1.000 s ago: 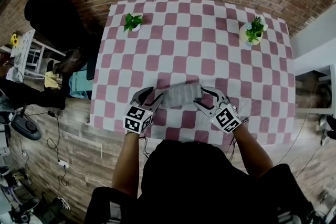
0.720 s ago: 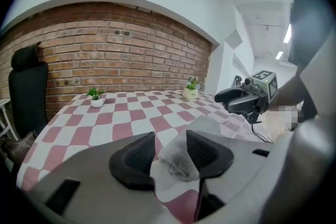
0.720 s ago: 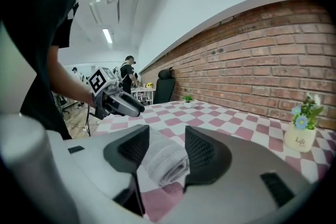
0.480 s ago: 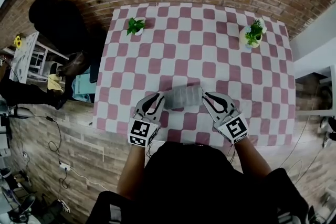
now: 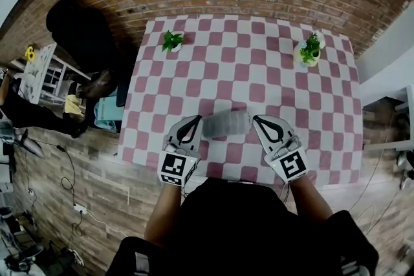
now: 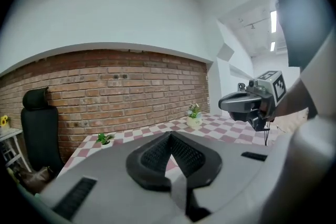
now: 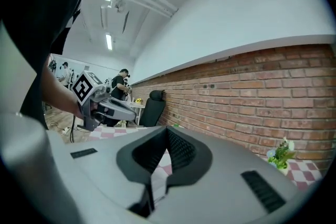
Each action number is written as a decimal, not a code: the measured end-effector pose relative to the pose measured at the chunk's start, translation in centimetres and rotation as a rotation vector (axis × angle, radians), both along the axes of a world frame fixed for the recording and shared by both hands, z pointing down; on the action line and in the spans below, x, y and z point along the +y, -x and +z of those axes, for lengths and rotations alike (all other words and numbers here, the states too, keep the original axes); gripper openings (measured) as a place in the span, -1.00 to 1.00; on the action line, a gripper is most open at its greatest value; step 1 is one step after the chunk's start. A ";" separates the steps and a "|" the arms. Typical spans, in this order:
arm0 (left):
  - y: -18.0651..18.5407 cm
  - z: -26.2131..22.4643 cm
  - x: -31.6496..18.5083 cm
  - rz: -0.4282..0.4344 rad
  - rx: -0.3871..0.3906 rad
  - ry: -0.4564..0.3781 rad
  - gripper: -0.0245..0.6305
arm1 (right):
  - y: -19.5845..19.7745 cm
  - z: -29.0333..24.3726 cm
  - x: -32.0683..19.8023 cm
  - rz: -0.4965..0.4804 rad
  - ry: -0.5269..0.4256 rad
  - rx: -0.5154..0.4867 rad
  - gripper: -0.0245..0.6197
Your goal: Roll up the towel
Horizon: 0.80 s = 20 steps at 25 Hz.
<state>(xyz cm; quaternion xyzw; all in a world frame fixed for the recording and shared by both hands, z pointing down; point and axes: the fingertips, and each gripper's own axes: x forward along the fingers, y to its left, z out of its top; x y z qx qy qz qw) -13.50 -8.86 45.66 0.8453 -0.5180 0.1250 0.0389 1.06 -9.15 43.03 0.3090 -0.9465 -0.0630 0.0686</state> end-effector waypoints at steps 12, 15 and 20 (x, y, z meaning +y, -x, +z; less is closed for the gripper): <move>-1.2 -0.9 1.2 -0.007 0.023 0.004 -0.94 | -1.7 0.7 1.2 0.017 0.001 0.044 -0.93; -1.7 -0.9 1.5 -0.002 0.014 0.008 -0.93 | -2.0 0.0 1.3 0.025 0.027 0.000 -0.93; -2.1 -1.2 1.5 0.000 0.029 0.017 -0.94 | -2.2 -1.3 0.8 0.040 0.024 -0.032 -0.93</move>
